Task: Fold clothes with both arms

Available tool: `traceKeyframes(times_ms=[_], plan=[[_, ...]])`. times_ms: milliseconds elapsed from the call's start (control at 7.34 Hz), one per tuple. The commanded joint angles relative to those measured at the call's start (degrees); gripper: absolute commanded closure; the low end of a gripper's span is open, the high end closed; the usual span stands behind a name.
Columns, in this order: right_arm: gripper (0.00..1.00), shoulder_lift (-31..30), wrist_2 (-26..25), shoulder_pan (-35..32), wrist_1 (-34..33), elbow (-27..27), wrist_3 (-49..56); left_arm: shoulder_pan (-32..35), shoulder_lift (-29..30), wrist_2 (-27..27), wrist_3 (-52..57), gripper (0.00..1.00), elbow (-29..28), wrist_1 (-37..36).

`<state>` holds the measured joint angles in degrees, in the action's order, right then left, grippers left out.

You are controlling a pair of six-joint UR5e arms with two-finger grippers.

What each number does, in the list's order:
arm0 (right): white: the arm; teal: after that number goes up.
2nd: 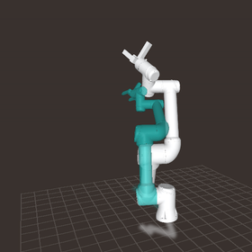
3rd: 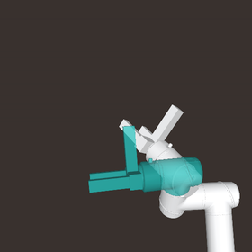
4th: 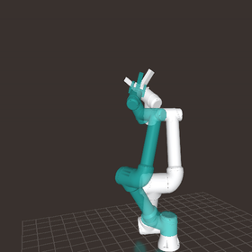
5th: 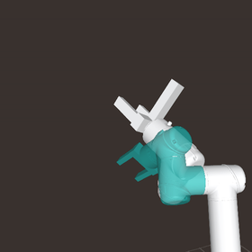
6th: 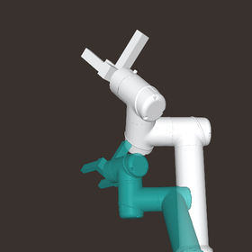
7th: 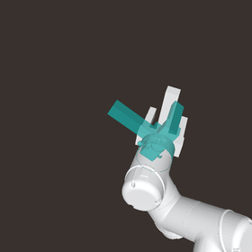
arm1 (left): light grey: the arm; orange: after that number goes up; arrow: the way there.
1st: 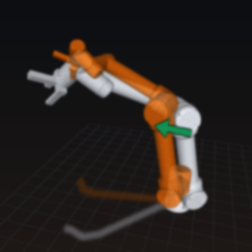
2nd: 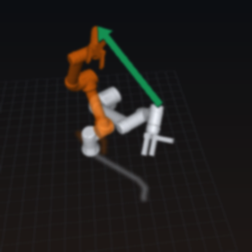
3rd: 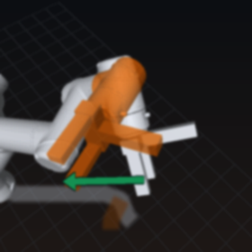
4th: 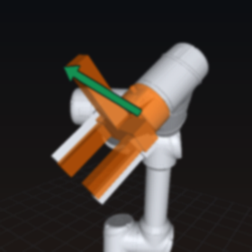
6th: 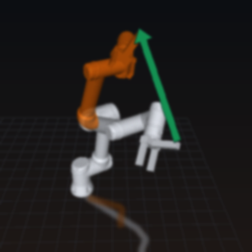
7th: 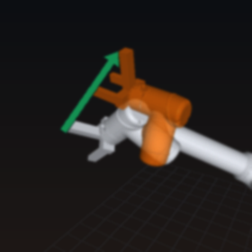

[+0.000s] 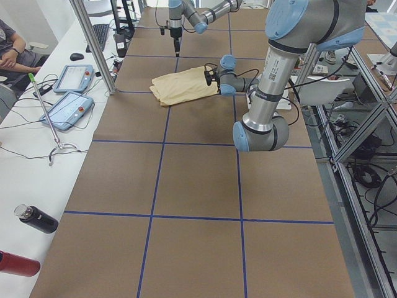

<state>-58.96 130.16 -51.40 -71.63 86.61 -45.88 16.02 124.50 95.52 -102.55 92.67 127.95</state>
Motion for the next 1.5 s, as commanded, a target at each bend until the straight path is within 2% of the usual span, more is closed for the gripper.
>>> traceKeyframes(times_ms=[0, 409, 1362], plan=[[0.00, 0.0, 0.0, -0.2, 0.0, 0.0, 0.0, -0.2, 0.4, 0.1, 2.9, 0.05, -0.1, 0.1], [0.01, 0.0, -0.1, -0.4, -0.1, -0.2, 0.0, -0.4, 0.5, 2.9, 5.6, 0.04, -0.4, 0.0], [0.01, 0.0, -0.1, -0.5, -0.1, -0.4, 0.0, -1.2, 2.6, 2.7, 5.0, 0.03, -3.5, -0.1]])
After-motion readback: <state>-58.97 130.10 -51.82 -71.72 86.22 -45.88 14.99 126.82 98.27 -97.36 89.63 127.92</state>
